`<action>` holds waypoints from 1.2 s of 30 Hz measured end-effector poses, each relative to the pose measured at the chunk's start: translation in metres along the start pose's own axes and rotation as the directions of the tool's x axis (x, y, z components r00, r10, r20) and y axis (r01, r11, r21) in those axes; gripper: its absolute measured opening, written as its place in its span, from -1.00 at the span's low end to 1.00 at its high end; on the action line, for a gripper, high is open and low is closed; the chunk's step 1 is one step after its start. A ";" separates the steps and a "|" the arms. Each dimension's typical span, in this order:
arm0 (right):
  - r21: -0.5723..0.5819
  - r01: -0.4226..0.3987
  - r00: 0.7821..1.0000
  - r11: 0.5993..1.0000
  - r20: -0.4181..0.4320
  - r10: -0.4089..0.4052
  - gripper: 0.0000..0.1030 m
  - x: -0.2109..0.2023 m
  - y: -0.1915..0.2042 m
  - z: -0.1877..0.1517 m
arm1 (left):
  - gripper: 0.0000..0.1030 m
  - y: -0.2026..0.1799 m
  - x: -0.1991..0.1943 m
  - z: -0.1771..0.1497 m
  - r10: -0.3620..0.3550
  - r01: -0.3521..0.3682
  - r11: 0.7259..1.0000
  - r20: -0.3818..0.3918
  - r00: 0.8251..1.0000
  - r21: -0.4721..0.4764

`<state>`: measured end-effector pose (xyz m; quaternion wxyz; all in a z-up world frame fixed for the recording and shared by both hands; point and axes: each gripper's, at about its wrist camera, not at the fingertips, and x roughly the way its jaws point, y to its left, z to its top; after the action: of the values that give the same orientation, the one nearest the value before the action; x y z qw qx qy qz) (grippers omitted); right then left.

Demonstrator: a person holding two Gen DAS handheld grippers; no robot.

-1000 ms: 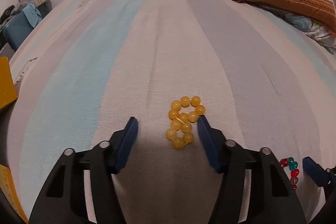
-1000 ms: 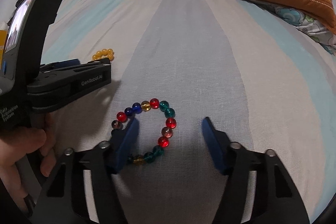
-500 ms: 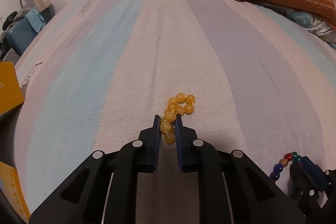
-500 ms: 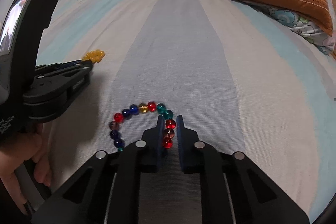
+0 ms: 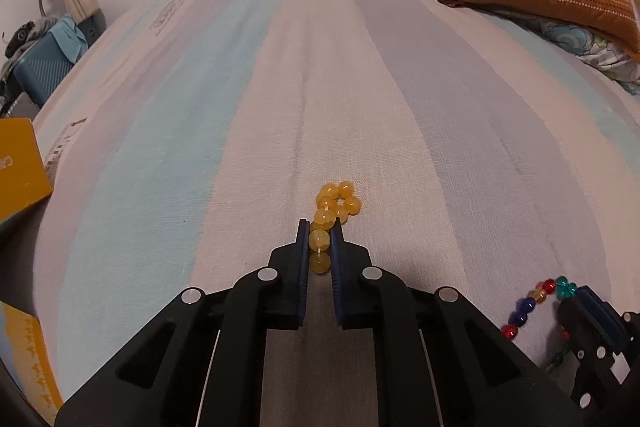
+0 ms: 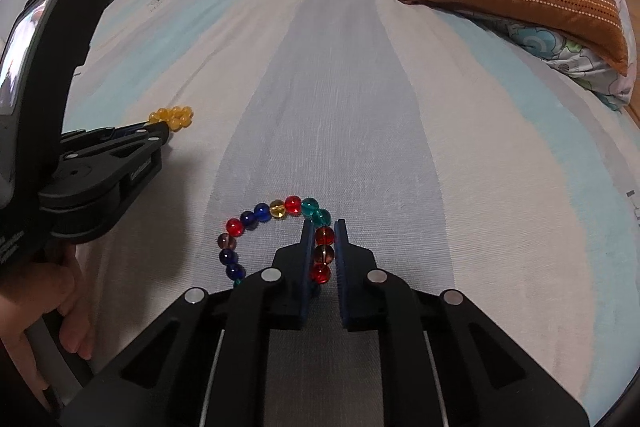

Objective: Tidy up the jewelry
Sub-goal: 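Carry both bracelets over the white box and lower them inside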

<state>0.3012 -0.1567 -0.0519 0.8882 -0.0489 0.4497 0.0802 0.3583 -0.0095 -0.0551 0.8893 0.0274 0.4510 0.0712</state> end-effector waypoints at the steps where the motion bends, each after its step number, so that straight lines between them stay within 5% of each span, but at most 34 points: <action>1: -0.001 -0.001 1.000 1.000 0.004 0.001 -0.83 -0.002 0.000 0.001 | -0.82 0.000 -0.003 -0.001 -0.002 0.002 1.000 0.002 1.000 0.000; 23: 0.008 -0.013 0.998 1.000 0.069 0.012 -0.83 -0.053 0.007 0.004 | -0.82 0.036 -0.088 -0.035 -0.061 0.063 0.997 0.037 0.997 -0.039; 36: 0.004 -0.007 0.994 1.000 0.108 0.007 -0.83 -0.130 0.045 -0.012 | -0.82 0.070 -0.168 -0.052 -0.075 0.079 0.996 0.074 0.994 -0.051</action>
<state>0.2078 -0.1267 0.0451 0.9111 -0.0411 0.4013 0.0850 0.2112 0.0332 0.0565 0.9075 -0.0115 0.4172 0.0480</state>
